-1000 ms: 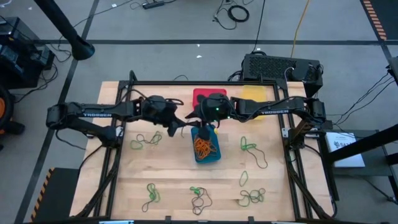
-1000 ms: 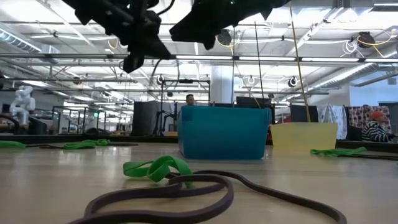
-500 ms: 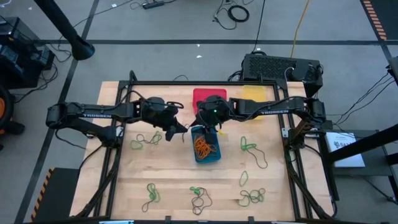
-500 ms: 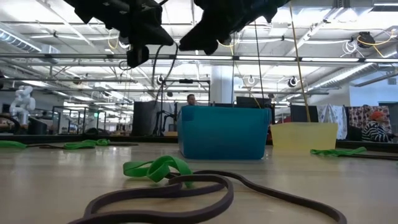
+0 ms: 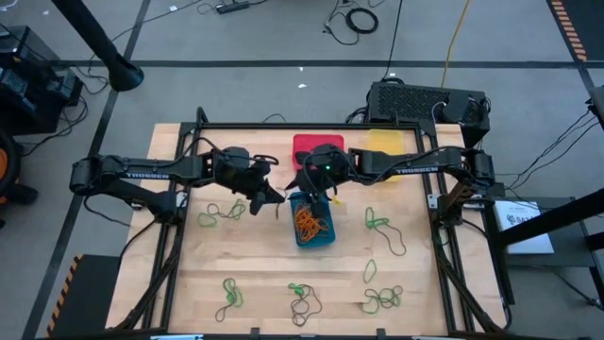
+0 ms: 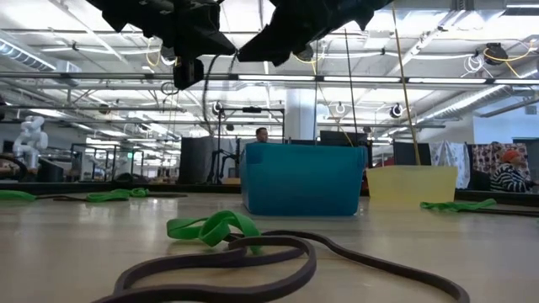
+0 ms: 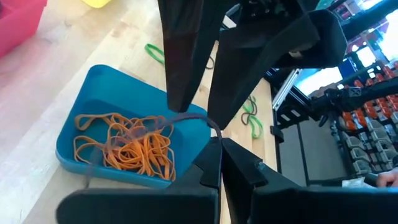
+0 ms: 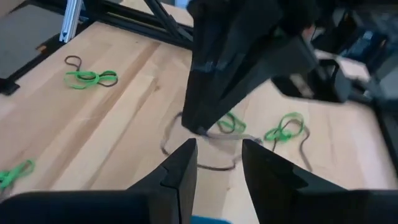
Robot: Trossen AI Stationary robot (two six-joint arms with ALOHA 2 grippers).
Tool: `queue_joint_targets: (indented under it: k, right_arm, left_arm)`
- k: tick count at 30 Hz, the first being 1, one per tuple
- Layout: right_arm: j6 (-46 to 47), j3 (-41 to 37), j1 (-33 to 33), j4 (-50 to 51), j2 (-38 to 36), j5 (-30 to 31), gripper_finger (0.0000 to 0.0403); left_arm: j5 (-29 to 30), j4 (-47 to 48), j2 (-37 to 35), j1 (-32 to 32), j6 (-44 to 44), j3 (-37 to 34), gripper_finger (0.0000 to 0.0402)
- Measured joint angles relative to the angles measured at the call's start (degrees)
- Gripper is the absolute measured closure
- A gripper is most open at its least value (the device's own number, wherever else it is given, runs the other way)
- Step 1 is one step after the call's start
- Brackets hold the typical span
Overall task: Sort rubber bands into baskets
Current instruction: Put the purple rubber band into the red bin
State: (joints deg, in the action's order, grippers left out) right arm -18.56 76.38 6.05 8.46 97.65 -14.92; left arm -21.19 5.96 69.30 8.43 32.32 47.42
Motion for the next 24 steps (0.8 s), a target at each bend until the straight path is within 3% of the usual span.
queue_joint_targets:
  k: [5, 11, 15, 20, 24]
  right_arm:
    - [-6.1, 0.0, -0.5, -1.0, 0.0, 0.0, 0.0282]
    - [-6.9, 0.0, -1.6, -0.6, 0.0, -0.1, 0.0288]
    - [-7.6, 0.0, -1.7, -0.3, 0.0, -0.2, 0.032]
    - [-7.3, 0.0, -1.6, -0.2, 0.0, -0.2, 0.0388]
    - [-6.9, 0.0, -1.6, -0.1, 0.0, -0.2, 0.0395]
  left_arm:
    - [0.0, 0.0, 0.0, 0.0, 0.0, 0.0, 0.0393]
    - [0.0, 0.0, 0.0, 0.0, 0.1, 0.0, 0.0393]
    - [0.0, 0.1, 0.0, 0.0, -0.1, 0.0, 0.0393]
    - [0.1, 0.1, 0.0, 0.0, -0.2, 0.0, 0.0393]
    - [0.1, -0.7, 0.0, -0.1, -1.4, 0.0, 0.0387]
